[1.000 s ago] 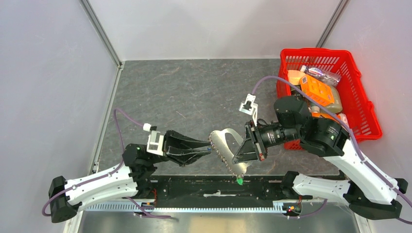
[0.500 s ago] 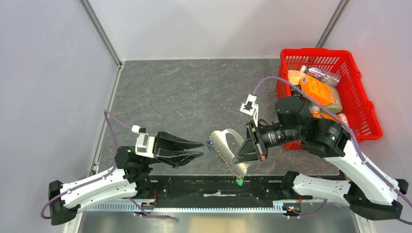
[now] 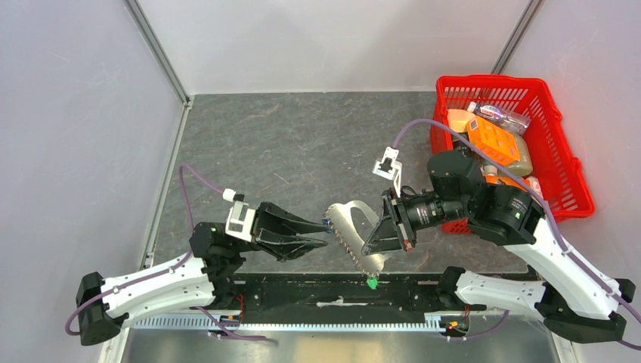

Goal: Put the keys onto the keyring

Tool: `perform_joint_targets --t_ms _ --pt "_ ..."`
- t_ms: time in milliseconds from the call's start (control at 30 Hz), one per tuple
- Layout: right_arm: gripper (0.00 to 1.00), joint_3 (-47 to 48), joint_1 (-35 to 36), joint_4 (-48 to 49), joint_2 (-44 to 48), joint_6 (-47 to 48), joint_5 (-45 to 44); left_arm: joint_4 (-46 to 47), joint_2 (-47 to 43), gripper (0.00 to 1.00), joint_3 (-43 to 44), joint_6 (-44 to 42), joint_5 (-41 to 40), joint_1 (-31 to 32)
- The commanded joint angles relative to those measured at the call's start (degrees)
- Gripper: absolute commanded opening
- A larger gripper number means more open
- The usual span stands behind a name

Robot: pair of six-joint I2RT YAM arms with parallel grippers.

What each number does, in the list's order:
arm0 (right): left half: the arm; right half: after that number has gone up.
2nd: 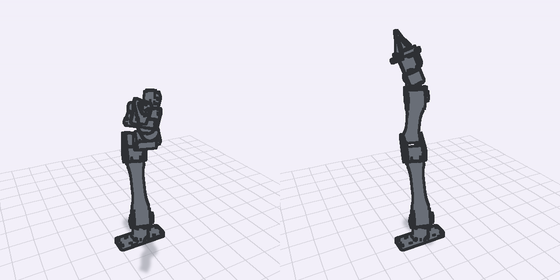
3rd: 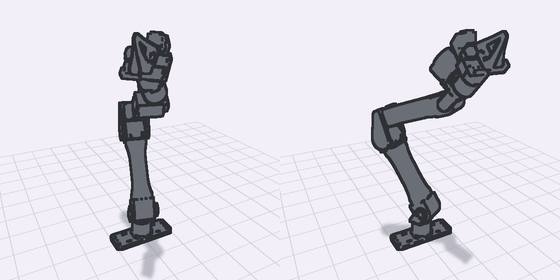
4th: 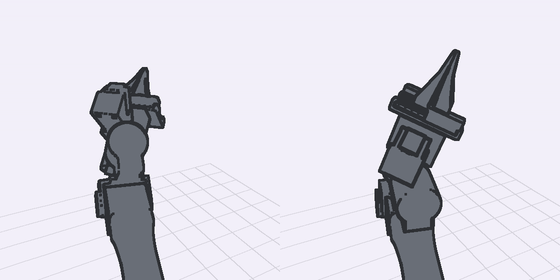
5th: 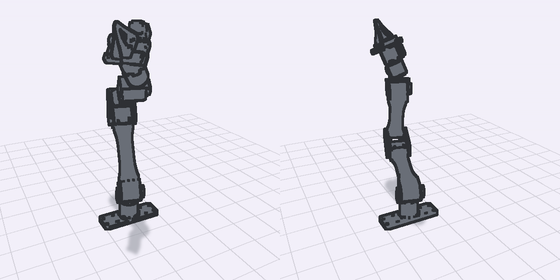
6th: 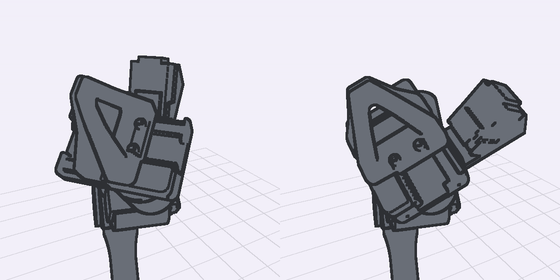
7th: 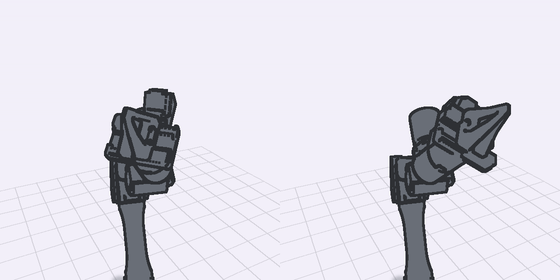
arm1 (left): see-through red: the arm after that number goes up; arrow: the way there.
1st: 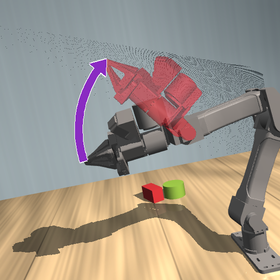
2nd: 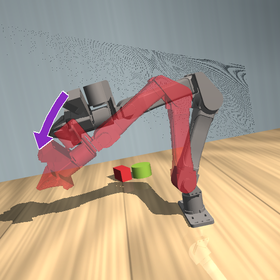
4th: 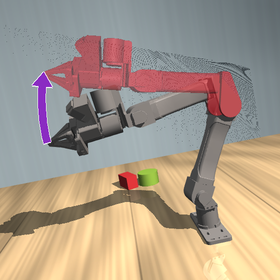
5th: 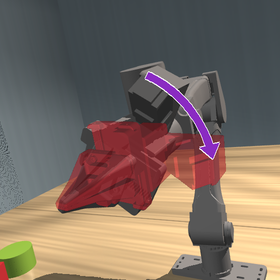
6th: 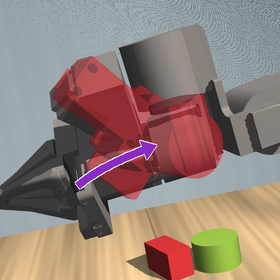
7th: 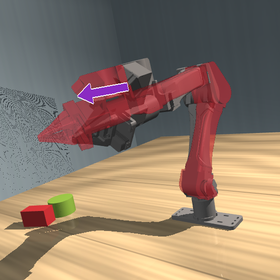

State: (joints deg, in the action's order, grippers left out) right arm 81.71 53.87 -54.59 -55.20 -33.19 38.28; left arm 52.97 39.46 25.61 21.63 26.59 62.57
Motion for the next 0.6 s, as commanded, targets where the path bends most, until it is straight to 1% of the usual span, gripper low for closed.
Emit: perform_joint_targets --t_ms 0,567 --pt "0.0 -0.24 -0.08 3.26 0.8 0.74 0.48 3.81 0.34 0.4 2.29 2.53 1.62 0.25" --pt "0.0 -0.09 -0.08 3.26 1.15 0.54 0.21 2.75 1.62 0.4 2.12 1.15 -0.82 0.25"
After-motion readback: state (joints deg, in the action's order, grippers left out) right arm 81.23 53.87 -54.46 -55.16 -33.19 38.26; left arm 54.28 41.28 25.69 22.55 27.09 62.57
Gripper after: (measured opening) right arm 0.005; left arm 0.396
